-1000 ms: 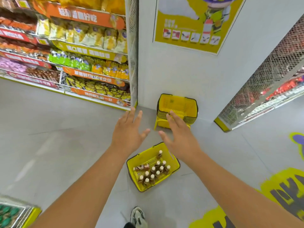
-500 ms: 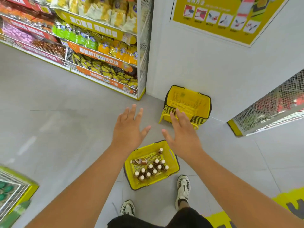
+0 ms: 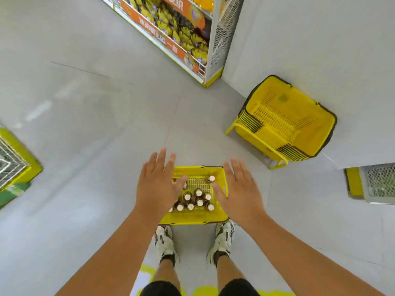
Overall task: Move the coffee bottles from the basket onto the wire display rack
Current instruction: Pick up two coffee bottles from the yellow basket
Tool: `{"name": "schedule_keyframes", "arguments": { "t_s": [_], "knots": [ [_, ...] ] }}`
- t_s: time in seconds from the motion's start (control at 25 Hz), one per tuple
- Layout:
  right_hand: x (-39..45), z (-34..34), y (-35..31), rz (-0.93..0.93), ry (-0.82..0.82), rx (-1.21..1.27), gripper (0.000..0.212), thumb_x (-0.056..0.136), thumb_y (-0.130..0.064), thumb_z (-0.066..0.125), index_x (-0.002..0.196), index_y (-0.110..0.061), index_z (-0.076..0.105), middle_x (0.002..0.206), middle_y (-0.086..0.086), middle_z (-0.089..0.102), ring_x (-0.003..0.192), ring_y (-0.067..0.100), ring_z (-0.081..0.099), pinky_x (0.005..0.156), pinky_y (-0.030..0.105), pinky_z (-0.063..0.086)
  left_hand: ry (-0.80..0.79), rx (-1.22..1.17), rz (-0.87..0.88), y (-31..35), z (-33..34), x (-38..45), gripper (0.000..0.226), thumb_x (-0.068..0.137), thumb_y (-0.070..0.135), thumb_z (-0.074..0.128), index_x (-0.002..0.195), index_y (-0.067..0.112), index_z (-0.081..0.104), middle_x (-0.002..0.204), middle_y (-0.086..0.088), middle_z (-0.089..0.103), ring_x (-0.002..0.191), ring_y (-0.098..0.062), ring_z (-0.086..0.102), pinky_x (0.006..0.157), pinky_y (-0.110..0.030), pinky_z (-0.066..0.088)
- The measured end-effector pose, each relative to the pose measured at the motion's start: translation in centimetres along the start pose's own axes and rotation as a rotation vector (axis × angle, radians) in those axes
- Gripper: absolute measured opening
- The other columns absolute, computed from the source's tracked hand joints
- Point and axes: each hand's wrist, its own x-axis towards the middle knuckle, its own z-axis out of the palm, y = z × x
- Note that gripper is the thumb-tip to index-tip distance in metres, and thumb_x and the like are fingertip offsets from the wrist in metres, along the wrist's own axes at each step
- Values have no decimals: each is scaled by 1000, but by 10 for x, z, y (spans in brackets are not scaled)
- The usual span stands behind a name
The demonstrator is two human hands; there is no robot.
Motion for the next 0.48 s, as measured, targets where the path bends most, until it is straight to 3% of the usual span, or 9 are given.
{"name": "schedule_keyframes", "arguments": {
  "t_s": [0.16, 0.32, 0.48],
  "knots": [
    [46, 105, 30, 9, -32, 19, 84, 96, -64, 19, 160, -11, 31, 170, 12, 20, 157, 34, 18, 126, 47, 24, -58, -21, -46, -19, 102, 23, 81, 92, 69, 27, 155, 20, 39, 164, -12, 32, 152, -34, 28, 120, -49, 29],
    [83, 208, 52, 68, -85, 72, 91, 91, -70, 9, 164, -16, 12, 173, 5, 2, 160, 26, 1, 129, 41, 13, -116, -22, -126, -44, 201, 41, 88, 89, 73, 16, 160, 23, 30, 168, -8, 22, 155, -29, 18, 124, -47, 23],
    [113, 287, 69, 118, -104, 112, 84, 100, -65, 31, 165, -17, 7, 173, 3, -2, 160, 23, -3, 129, 40, 12, -203, -30, -181, -71, 287, 50, 92, 86, 77, 10, 162, 27, 18, 170, -4, 11, 158, -25, 7, 125, -43, 14]
  ]
}}
